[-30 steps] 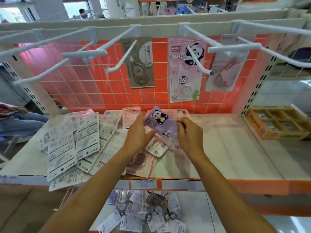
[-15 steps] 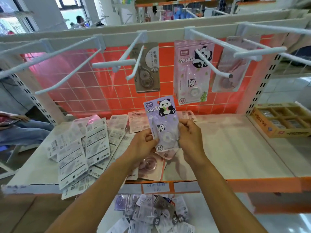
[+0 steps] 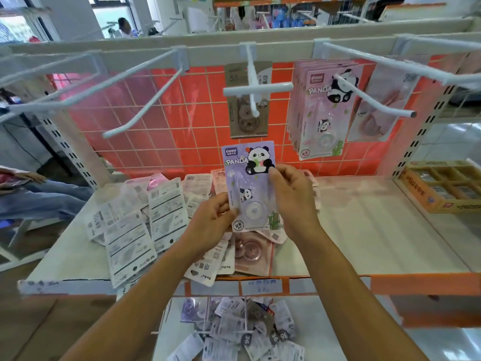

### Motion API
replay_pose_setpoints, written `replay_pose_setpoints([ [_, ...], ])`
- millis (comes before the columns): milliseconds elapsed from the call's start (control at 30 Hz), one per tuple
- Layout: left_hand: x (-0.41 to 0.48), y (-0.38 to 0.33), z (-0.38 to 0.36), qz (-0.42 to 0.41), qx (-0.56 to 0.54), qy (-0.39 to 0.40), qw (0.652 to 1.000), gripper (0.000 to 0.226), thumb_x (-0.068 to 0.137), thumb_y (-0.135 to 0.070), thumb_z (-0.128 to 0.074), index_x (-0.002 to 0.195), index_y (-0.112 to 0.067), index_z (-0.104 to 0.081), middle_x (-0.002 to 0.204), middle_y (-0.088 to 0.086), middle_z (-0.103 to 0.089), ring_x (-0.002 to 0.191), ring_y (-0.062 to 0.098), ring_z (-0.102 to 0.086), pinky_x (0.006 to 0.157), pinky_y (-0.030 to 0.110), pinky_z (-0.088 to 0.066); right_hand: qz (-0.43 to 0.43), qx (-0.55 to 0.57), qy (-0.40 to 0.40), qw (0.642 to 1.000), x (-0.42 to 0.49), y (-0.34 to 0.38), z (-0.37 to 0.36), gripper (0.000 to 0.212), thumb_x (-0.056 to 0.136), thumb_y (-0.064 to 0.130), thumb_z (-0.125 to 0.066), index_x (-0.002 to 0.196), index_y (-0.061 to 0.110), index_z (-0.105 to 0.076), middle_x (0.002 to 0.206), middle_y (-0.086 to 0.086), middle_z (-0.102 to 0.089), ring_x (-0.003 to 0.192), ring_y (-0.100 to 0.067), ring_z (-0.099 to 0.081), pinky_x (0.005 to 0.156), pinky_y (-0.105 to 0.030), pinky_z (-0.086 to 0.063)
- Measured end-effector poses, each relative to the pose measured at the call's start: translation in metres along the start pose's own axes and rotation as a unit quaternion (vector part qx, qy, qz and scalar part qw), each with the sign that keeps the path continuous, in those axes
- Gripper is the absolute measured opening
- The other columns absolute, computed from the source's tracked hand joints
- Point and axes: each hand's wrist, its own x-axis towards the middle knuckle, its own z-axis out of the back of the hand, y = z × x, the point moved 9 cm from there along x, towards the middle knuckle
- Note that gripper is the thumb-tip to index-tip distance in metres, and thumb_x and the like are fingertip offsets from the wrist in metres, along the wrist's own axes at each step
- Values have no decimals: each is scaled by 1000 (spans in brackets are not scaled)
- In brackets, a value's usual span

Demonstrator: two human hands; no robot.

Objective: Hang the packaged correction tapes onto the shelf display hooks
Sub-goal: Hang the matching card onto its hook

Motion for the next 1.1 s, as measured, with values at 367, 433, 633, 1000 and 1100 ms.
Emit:
replay_pose_setpoints([
  [367,-14,-3,36,-71,87,25,993,24,90,-30,-52,111,-28,-63,68,27,-50,63,38,-53,70,48,-52,29,61,25,997,-6,29,-36,15,95,8,-53,88,14,-65,79,2,-69,71,-5,-63,69,-20,-51],
  [433,-16,0,40,-65,90,30,993,26,88,-39,-51,109,-29,-63,73,28,-56,68,42,-56,72,51,-53,29,55,18,998,-9,31,-39,17,95,9,-53,86,17,-65,76,4,-68,69,-5,-62,69,-23,-52],
  [633,-22,6,55,-54,44,17,997,20,99,-25,-50,95,-11,-63,95,27,-62,90,41,-62,74,37,-59,48,84,26,995,-21,47,-53,15,96,8,-52,91,13,-65,82,-3,-68,77,-15,-63,76,-35,-53],
  [1000,-52,-30,96,-235,129,-139,953,39,94,-39,-39,89,-6,-59,74,-4,-69,68,-1,-67,56,30,-56,161,78,65,982,-61,107,-79,13,91,11,-56,86,18,-65,75,5,-68,72,-11,-63,71,-35,-54],
  [1100,-61,-40,104,-272,114,-167,941,38,95,-32,-39,85,0,-57,66,-20,-64,64,-9,-64,51,15,-48,192,73,90,974,-70,120,-88,12,92,7,-55,91,13,-66,79,3,-69,74,-10,-65,71,-26,-55],
])
